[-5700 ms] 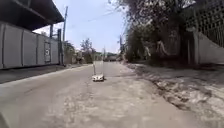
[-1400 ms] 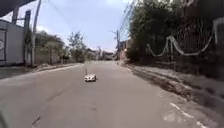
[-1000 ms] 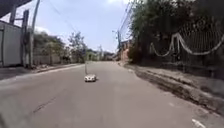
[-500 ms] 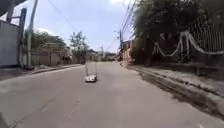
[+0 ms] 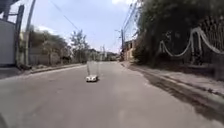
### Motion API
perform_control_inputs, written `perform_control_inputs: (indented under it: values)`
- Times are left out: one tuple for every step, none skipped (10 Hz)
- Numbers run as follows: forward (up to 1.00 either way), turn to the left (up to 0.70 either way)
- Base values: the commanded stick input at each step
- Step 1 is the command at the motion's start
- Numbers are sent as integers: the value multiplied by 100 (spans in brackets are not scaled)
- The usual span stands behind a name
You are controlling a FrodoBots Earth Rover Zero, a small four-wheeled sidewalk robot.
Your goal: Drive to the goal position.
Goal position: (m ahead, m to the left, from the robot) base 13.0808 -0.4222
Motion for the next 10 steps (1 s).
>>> perform_control_inputs:
  values:
    - [100,-4]
    - [100,0]
    - [100,0]
    - [100,0]
    - [100,0]
    - [100,0]
    - [100,0]
    - [100,0]
    - [100,0]
    - [100,0]
